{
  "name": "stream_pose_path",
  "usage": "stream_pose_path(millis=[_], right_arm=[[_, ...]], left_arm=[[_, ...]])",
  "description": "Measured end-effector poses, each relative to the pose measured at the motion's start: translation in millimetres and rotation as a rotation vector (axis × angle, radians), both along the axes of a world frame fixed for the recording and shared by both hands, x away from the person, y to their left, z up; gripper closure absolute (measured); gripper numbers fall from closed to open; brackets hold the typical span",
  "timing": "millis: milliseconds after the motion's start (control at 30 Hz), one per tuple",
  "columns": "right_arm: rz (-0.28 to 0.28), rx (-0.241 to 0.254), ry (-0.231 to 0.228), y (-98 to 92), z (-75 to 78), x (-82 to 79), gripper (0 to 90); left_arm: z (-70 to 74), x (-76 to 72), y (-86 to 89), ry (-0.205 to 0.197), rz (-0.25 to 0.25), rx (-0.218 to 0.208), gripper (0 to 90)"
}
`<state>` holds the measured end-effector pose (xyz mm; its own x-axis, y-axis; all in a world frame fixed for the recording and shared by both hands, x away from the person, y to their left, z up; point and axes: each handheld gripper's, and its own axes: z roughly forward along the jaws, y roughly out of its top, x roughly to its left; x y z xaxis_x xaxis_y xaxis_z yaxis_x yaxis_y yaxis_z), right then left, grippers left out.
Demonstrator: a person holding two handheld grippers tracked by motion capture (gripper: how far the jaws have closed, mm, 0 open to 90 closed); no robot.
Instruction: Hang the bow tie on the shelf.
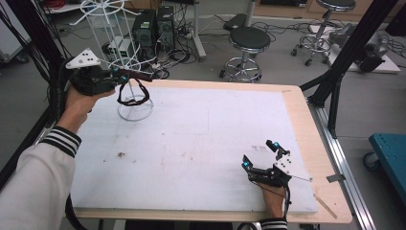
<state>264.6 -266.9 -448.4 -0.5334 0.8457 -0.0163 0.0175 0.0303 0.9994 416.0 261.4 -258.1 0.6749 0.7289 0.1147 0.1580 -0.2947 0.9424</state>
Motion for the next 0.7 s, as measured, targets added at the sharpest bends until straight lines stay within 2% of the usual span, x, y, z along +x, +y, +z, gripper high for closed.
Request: stream_pose_path(millis=[333,700], right_arm=[[-0.005,0.02,0.002,-1.2,-1.2,-1.3,0.7],[-0.002,0.027,0.011,-1.7,-1.9,-0.4,0.7]], left_arm=[[-3.5,4.4,-3.1,0.007,0.042,0.039,77.2],[-6.0,7.7,-4.5,0.013,0.067,0.042,75.5]])
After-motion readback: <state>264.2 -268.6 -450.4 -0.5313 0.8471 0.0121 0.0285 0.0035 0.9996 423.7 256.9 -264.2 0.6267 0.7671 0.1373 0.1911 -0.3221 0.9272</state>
